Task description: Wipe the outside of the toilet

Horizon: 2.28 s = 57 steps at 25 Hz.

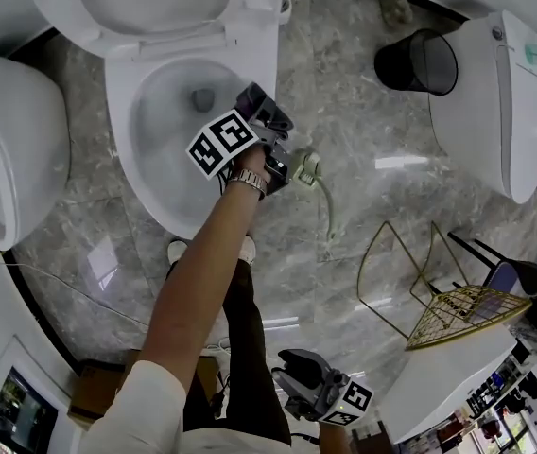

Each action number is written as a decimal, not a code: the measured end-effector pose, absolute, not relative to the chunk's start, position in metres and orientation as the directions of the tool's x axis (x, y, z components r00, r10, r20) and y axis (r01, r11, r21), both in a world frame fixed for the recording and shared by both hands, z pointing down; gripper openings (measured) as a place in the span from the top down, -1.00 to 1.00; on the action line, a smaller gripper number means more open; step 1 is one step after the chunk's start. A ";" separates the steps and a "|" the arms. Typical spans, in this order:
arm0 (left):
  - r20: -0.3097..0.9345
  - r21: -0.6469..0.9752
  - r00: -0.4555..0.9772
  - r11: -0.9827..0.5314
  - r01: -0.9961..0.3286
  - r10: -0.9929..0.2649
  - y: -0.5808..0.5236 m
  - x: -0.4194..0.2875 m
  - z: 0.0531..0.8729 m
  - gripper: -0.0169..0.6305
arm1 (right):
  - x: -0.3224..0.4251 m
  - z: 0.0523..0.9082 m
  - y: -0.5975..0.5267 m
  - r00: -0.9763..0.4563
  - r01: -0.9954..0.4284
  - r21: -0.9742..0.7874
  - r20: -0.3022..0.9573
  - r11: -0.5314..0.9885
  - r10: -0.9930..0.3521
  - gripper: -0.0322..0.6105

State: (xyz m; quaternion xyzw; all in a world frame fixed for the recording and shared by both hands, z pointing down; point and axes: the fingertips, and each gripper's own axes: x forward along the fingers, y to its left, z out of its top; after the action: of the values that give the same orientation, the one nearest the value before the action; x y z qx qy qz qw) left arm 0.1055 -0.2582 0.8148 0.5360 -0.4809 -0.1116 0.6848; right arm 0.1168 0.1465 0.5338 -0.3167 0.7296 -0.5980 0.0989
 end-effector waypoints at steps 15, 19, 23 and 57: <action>0.536 0.841 0.381 0.440 -0.314 -0.753 -0.336 0.067 0.817 0.83 | 0.120 0.543 0.143 -0.772 -0.335 -0.941 0.243 0.051 -0.587 0.48; 0.557 0.829 0.393 0.463 -0.312 -0.732 -0.349 0.070 0.818 0.84 | 0.121 0.544 0.144 -0.765 -0.332 -0.942 0.241 0.044 -0.597 0.48; 0.551 0.834 0.410 0.458 -0.307 -0.727 -0.360 0.079 0.818 0.84 | 0.122 0.545 0.145 -0.764 -0.322 -0.946 0.235 0.040 -0.601 0.48; -0.183 0.983 0.793 -0.118 0.141 -0.581 -0.148 0.053 0.507 0.84 | 0.116 0.466 0.057 -0.736 -0.356 -0.895 0.091 0.269 -0.671 0.63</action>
State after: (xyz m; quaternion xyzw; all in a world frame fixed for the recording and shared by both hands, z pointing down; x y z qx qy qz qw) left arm 0.0527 -0.1479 0.5066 0.6931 -0.1588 -0.2799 0.6450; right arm 0.1158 0.0566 0.4665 -0.3286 0.7814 -0.5073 0.1552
